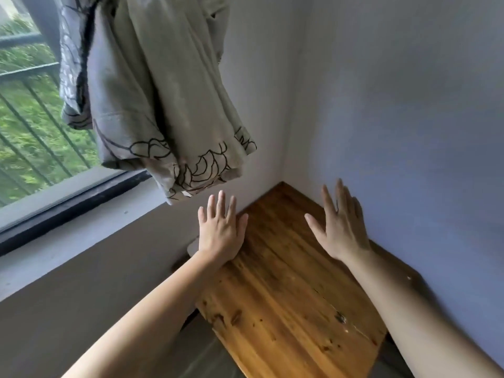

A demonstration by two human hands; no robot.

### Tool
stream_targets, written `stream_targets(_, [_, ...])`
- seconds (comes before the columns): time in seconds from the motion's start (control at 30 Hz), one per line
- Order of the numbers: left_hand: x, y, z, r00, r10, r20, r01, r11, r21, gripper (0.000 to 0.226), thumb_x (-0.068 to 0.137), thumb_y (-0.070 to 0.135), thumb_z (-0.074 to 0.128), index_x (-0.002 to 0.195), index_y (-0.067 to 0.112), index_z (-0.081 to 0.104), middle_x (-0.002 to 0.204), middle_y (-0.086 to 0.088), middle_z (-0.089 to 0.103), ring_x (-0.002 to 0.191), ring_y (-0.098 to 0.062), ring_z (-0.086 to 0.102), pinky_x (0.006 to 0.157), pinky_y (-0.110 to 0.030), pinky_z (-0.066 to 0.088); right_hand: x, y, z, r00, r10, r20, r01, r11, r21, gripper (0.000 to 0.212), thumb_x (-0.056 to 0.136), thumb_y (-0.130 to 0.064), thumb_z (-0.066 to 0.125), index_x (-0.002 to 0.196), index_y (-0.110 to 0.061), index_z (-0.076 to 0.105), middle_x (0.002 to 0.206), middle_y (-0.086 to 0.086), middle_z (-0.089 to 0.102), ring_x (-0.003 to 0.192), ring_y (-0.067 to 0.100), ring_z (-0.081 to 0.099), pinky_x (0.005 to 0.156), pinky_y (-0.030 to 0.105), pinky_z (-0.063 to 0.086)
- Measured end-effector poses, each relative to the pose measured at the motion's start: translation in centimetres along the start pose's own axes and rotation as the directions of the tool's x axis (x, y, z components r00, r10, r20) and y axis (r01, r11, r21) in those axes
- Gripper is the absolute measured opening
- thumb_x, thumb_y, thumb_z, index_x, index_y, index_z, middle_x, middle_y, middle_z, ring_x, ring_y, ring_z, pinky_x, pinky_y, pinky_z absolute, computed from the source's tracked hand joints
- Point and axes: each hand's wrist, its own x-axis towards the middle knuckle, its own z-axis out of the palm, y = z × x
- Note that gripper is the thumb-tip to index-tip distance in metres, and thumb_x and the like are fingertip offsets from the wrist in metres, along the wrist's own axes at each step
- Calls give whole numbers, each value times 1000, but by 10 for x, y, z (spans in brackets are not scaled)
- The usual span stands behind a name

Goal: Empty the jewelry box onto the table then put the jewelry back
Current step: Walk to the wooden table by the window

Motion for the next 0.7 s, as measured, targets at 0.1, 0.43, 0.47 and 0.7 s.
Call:
stream_targets(0.1, [14, 4, 7, 999, 42, 29, -42, 999, -15, 70, 97, 57, 12, 153, 18, 26, 163, -14, 21, 150, -36, 14, 118, -57, 19, -7, 6, 4, 998, 63, 19, -63, 998, -3, 84, 96, -73, 16, 160, -20, 6, 166, 21, 1, 152, 40, 16, 120, 54, 18])
stream_targets(0.43, [-13, -26, 31, 997, 45, 66, -49, 997, 61, 67, 99, 57, 18, 152, 18, 29, 162, -15, 24, 149, -37, 17, 116, -54, 21, -30, -7, 34, 990, 128, 58, -133, 986, 98, 81, 98, -68, 25, 160, -18, 12, 167, 21, 3, 151, 39, 17, 120, 50, 14])
stream_targets(0.47, [-16, -31, 39, 996, 19, 82, -23, 998, 50, 65, 99, 56, 19, 152, 19, 28, 163, -14, 23, 150, -36, 17, 117, -53, 21, -33, -12, 43, 989, 134, 67, -141, 983, 115, 80, 98, -67, 28, 159, -17, 13, 166, 21, 4, 151, 39, 18, 120, 50, 14])
stream_targets(0.7, [1, -57, 121, 957, -113, 266, 131, 990, -52, 66, 100, 57, 17, 155, 22, 22, 166, -9, 13, 152, -32, 10, 120, -54, 16, -42, -43, 132, 980, 176, 96, -192, 964, 183, 77, 99, -63, 32, 159, -18, 16, 166, 20, 8, 150, 37, 22, 120, 49, 20])
